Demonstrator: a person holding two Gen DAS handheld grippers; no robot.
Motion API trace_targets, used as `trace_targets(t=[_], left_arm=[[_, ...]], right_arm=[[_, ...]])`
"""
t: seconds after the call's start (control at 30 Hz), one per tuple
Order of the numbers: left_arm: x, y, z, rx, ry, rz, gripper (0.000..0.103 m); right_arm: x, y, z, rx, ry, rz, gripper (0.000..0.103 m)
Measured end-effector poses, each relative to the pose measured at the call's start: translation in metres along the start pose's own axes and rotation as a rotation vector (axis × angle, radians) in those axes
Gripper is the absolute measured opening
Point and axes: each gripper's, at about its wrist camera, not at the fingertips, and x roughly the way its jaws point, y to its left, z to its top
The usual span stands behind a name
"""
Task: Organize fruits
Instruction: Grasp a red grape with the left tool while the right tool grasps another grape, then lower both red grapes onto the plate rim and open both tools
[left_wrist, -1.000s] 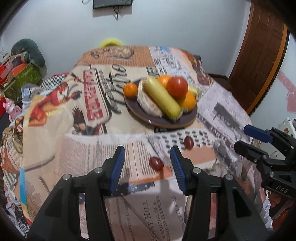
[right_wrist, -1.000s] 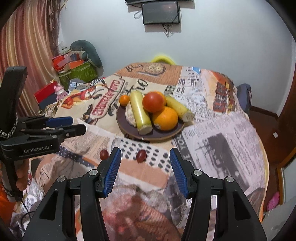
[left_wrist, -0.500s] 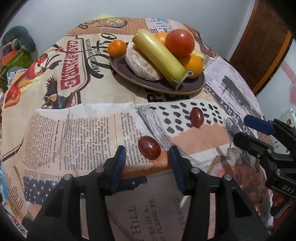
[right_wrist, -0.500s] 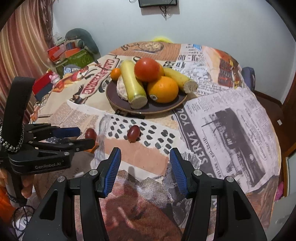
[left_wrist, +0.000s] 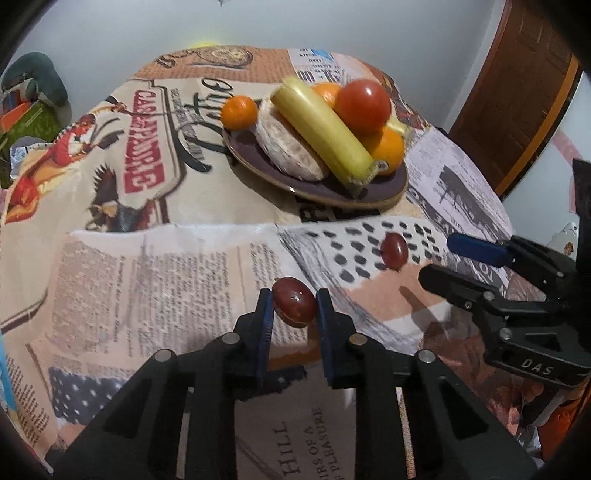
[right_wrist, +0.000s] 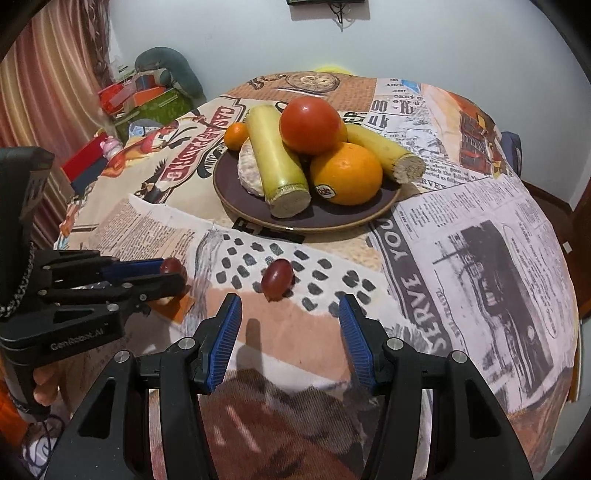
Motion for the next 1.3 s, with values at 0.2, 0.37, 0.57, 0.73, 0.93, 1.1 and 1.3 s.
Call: trace_targets(t=[0.2, 0.37, 0.57, 0.73, 0.93, 1.1, 1.3], left_arm=[[-0.007, 0.015, 0.012, -0.023, -0.039, 0.019, 0.022], [0.001, 0.02, 0.015, -0.027, -0.033, 0.017, 0.022], [0.006, 0.024, 0.014, -0.038, -0.025, 0.009, 0.022], [-0.001, 0.021, 0.02, -0.031, -0.045, 0.006, 0.022], [-0.01, 0.011, 0.034, -0.012, -0.084, 0.003, 0.022], [-0.01, 0.001, 0.05, 0.008, -0.111, -0.011, 0.022], [0.003, -0.01, 0.065, 0.023, -0.113, -0.03, 0.022]], right_arm=[[0.011, 0.001, 0.006, -0.001, 0.009, 0.004, 0.051], [0.026, 0.0, 0.011, 0.008, 0.039, 0.024, 0.041], [0.032, 0.003, 0.013, -0.004, 0.062, 0.051, 0.02], [0.026, 0.003, 0.013, -0.009, 0.043, 0.043, 0.019], [0.011, 0.0, 0.024, -0.005, -0.007, 0.034, 0.019], [0.002, -0.006, 0.034, 0.004, -0.051, 0.025, 0.019], [0.008, -0.015, 0.044, 0.018, -0.07, 0.013, 0.019]])
